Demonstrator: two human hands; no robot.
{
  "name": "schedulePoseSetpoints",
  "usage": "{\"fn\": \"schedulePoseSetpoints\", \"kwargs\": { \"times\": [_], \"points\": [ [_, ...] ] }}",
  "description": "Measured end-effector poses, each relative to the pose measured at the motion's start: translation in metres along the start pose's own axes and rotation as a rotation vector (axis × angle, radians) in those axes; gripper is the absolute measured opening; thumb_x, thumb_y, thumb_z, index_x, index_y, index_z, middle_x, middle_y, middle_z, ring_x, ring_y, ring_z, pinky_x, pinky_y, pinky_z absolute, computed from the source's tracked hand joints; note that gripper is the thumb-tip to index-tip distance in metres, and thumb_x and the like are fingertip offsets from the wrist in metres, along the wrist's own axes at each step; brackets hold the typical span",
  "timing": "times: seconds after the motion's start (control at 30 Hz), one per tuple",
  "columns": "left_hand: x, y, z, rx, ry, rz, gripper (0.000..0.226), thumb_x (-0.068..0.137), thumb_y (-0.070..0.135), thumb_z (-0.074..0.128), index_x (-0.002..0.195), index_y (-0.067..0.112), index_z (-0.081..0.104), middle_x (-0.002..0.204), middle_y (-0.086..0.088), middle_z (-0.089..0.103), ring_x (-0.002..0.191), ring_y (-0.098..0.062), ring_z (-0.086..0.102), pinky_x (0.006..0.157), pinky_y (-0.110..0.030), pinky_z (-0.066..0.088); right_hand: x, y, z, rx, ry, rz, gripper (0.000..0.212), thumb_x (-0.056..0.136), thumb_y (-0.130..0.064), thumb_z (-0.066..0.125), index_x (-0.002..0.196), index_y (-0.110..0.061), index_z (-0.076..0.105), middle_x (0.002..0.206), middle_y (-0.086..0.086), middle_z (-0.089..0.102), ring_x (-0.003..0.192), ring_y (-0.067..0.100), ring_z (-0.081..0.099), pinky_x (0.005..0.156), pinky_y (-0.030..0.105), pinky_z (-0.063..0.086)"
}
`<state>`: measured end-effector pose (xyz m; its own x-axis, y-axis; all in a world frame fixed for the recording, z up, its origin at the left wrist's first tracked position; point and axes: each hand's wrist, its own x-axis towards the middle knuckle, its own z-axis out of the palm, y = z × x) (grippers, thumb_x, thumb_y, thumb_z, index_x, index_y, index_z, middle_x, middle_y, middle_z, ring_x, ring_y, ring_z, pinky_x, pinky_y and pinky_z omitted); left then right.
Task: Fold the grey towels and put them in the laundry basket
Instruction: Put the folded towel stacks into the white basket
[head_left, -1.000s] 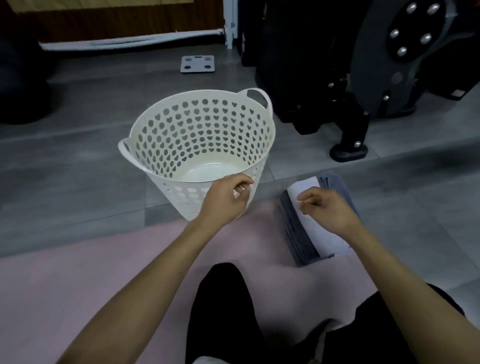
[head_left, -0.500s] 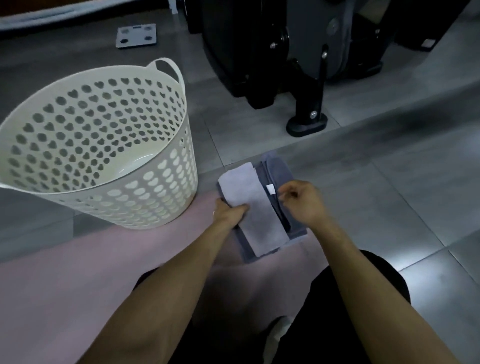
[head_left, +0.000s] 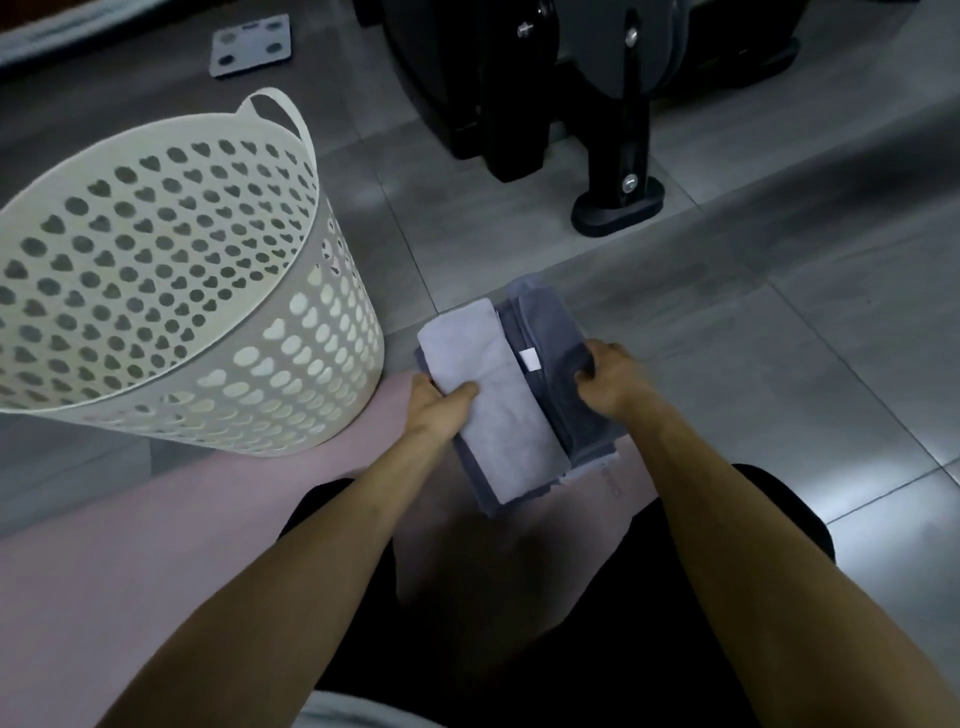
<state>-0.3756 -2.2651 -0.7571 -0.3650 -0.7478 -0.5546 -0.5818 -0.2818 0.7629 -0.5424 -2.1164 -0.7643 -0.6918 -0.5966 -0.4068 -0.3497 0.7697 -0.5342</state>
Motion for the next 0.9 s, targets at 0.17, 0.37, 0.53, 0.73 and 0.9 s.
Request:
{"fn": "schedulePoseSetpoints", "kwargs": {
  "times": [0.17, 0.37, 0.53, 0.73, 0.9],
  "points": [
    [-0.004, -0.005, 0.001, -0.195, 0.036, 0.015, 0.043, 0.083, 0.021, 0.07, 0.118, 0.018, 0.046, 0.105, 0.004, 0.062, 0.095, -0.017, 0.064, 0.085, -0.04, 0.056, 0.009, -0.014, 0.008, 0.245, -0.07, 0.094, 0.049, 0.095, -0.022, 0.05, 0.14, -0.006, 0.039, 0.136, 0.018, 0.05, 0.121, 0.037, 0.049, 0.096, 0.038, 0.042],
    [0.006, -0.013, -0.003, -0.102, -0.037, 0.054, 0.083, 0.054, 0.042, 0.085, 0.126, 0.018, 0.053, 0.116, 0.003, 0.066, 0.1, -0.017, 0.067, 0.084, -0.041, 0.058, 0.017, -0.021, 0.008, 0.315, -0.062, 0.15, 0.044, 0.083, -0.025, 0.066, 0.123, -0.009, 0.055, 0.122, 0.014, 0.061, 0.108, 0.031, 0.058, 0.091, 0.043, 0.051],
    [-0.004, 0.0, -0.017, -0.161, -0.075, 0.01, 0.045, 0.08, 0.017, 0.076, 0.121, 0.018, 0.057, 0.11, 0.003, 0.068, 0.094, -0.014, 0.066, 0.077, -0.034, 0.057, 0.0, -0.02, 0.011, 0.239, -0.054, 0.022, 0.056, 0.088, -0.019, 0.064, 0.138, -0.005, 0.042, 0.131, 0.016, 0.055, 0.117, 0.032, 0.053, 0.087, 0.031, 0.044],
    [-0.026, 0.046, -0.055, -0.228, 0.01, 0.154, 0.046, 0.078, 0.015, 0.076, 0.12, 0.02, 0.057, 0.111, 0.004, 0.067, 0.093, -0.013, 0.066, 0.082, -0.035, 0.057, -0.04, -0.053, -0.011, 0.4, 0.201, -0.107, 0.028, 0.092, -0.013, 0.058, 0.118, -0.004, 0.05, 0.098, 0.0, 0.056, 0.085, 0.015, 0.053, 0.071, 0.026, 0.041],
    [-0.057, 0.109, -0.105, -0.354, -0.087, 0.322, 0.042, 0.082, 0.007, 0.072, 0.117, 0.027, 0.059, 0.104, 0.009, 0.071, 0.088, -0.008, 0.07, 0.069, -0.026, 0.057, -0.073, -0.105, -0.039, 0.466, 0.3, -0.161, 0.019, 0.088, -0.014, 0.057, 0.105, -0.019, 0.051, 0.085, -0.01, 0.058, 0.074, 0.005, 0.054, 0.061, 0.018, 0.041]
  ]
}}
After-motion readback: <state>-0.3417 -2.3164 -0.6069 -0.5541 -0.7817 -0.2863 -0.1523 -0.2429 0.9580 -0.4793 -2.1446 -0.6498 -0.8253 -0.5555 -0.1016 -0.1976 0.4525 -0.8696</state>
